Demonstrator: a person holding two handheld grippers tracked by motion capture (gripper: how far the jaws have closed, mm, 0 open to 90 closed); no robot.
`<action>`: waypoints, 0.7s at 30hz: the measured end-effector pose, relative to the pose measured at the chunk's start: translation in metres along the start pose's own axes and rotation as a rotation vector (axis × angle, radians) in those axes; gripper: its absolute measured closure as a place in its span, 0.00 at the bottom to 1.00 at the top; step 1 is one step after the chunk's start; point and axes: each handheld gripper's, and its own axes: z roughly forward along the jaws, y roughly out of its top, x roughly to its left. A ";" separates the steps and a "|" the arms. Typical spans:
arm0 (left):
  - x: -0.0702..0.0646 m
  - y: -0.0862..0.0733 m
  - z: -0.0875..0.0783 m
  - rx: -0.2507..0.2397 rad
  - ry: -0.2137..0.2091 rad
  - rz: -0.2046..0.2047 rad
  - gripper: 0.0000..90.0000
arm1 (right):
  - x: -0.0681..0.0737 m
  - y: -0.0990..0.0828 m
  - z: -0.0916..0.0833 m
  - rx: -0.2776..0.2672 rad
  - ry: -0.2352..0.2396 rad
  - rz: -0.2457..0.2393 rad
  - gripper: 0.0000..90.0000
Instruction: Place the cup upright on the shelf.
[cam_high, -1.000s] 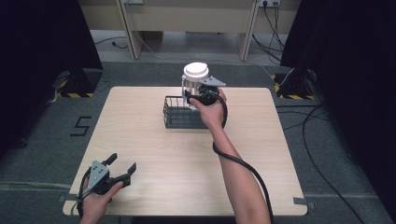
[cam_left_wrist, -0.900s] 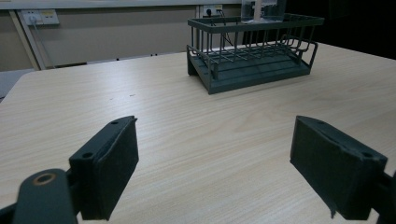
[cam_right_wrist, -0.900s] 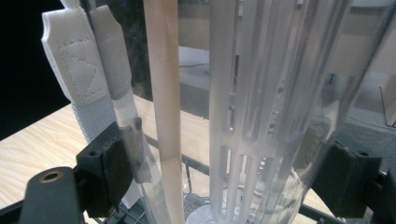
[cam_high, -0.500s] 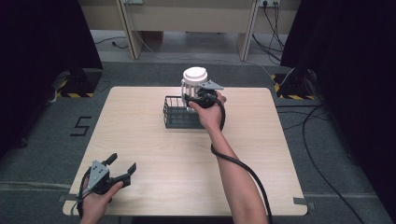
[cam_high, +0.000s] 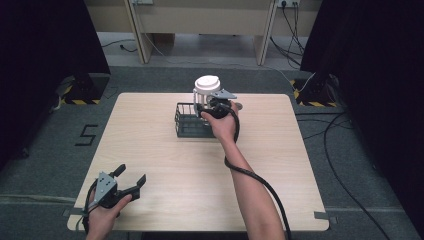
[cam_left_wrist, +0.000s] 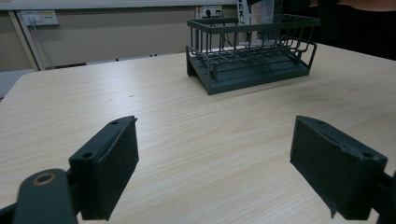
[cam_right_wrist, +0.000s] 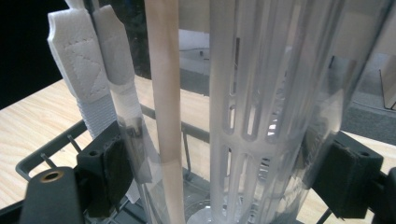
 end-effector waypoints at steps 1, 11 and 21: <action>0.000 0.000 0.000 0.000 -0.001 0.000 0.16 | 0.000 -0.001 0.000 0.004 0.001 0.003 0.20; 0.000 0.000 0.000 -0.002 0.000 0.001 0.16 | 0.001 -0.006 0.004 0.028 -0.002 -0.008 0.20; 0.000 0.000 0.000 -0.002 0.000 0.002 0.16 | 0.002 -0.009 0.002 0.028 -0.004 -0.028 0.19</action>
